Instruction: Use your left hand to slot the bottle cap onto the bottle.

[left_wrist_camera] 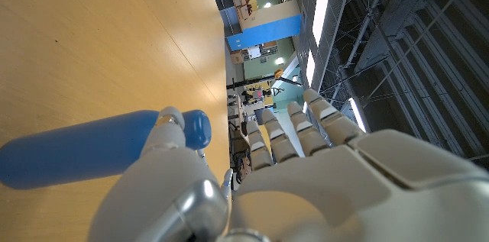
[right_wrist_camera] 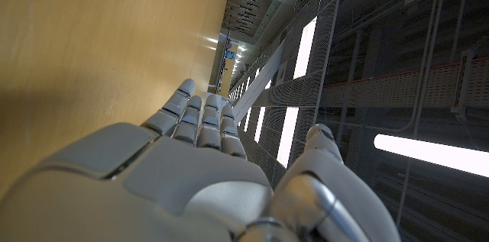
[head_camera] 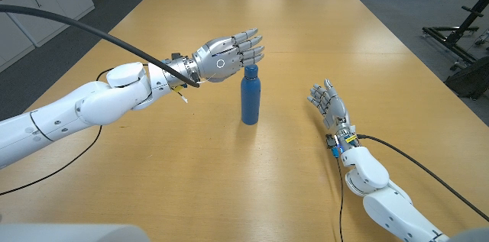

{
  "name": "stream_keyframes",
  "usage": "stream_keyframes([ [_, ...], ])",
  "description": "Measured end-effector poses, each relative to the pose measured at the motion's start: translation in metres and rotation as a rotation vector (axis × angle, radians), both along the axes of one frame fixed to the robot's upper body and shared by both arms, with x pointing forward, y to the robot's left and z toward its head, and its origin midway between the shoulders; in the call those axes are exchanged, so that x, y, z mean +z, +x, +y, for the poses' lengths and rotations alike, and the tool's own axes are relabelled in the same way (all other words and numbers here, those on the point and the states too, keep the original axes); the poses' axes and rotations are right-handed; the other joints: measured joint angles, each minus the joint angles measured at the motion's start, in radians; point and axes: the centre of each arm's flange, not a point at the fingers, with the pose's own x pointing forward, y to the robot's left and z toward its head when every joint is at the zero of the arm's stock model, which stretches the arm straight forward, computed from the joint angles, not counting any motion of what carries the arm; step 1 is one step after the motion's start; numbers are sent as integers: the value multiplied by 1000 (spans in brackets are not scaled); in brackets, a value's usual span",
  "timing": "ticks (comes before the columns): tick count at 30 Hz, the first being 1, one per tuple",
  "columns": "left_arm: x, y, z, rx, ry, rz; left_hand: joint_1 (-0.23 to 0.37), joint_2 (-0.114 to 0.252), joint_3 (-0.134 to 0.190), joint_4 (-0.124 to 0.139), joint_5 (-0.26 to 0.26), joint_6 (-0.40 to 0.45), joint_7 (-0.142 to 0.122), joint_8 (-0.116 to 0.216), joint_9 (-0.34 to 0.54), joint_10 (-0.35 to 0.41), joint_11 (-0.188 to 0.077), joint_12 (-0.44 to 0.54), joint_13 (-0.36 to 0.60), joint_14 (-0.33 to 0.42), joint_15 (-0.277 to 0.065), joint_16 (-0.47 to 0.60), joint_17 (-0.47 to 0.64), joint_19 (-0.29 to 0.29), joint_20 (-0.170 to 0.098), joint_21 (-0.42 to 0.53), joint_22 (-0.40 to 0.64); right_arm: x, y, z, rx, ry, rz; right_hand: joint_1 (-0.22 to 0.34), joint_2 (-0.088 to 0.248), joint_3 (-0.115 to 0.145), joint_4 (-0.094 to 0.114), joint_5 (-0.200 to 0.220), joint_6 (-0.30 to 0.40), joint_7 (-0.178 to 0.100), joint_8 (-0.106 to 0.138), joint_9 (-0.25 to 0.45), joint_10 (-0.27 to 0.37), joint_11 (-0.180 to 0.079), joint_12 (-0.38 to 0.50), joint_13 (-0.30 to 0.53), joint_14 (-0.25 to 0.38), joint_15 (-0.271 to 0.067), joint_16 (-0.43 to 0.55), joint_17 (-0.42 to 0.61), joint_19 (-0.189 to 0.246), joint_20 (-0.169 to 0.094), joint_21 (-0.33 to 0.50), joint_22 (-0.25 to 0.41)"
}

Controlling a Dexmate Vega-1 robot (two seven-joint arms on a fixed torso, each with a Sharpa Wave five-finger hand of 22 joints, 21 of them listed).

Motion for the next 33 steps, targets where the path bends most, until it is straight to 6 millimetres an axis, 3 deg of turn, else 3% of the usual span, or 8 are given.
stream_keyframes([
  [4,-2,-1,7,-9,-65,4,-21,13,2,4,4,7,7,0,-2,40,-15,8,0,21,1,8,-1,2,2,0,0,0,0,1,-2,1,0,0,0,0,0,0,0,0,0,0,0,0,0,0,0,0,0,0,4,-4,-4,0],
  [9,-5,-1,14,-7,-157,17,-57,31,-6,18,4,33,10,9,-2,59,-10,8,0,35,-3,8,-1,2,2,0,0,0,1,1,-8,1,-1,0,0,0,0,0,0,0,0,0,0,0,0,0,0,0,0,0,4,-4,-4,0],
  [14,-9,-2,21,-20,-264,48,-89,47,-5,33,4,84,-2,30,-2,70,1,8,0,48,-1,8,-1,8,-3,0,0,0,0,2,-10,4,-1,0,0,-3,-3,0,3,2,0,0,5,-5,0,0,4,-4,0,0,4,-4,-4,0],
  [21,-20,-3,30,-67,-434,100,-105,63,-1,37,4,140,-22,54,-7,93,-1,8,0,64,-3,8,-5,29,-3,0,0,2,-1,7,1,11,-18,0,0,-3,-3,0,65,-4,19,5,13,-2,4,0,5,-5,0,0,7,-7,-7,0],
  [25,-28,-2,38,-98,-531,137,-115,73,4,33,4,190,-25,74,-7,124,-10,11,0,85,-3,8,-6,44,-3,7,0,6,-2,12,5,3,-32,0,0,-3,-3,0,56,-11,18,5,14,-4,4,0,9,-9,0,0,7,-7,-11,0],
  [27,-32,-1,43,-117,-582,158,-115,73,8,29,4,205,-27,78,-7,135,-6,11,0,93,-4,8,-6,47,-2,7,0,8,-2,15,8,-2,-38,0,0,-3,-3,0,33,-5,5,5,18,-7,4,0,11,-11,0,0,7,-7,-11,0],
  [33,-44,1,55,-173,-721,233,-123,81,14,23,0,233,-25,85,-12,164,-10,15,0,115,-4,8,-6,65,-3,7,0,10,-2,23,12,-17,-33,0,0,-3,-3,0,16,2,0,5,14,-11,4,0,11,-11,0,0,11,-11,-15,0],
])
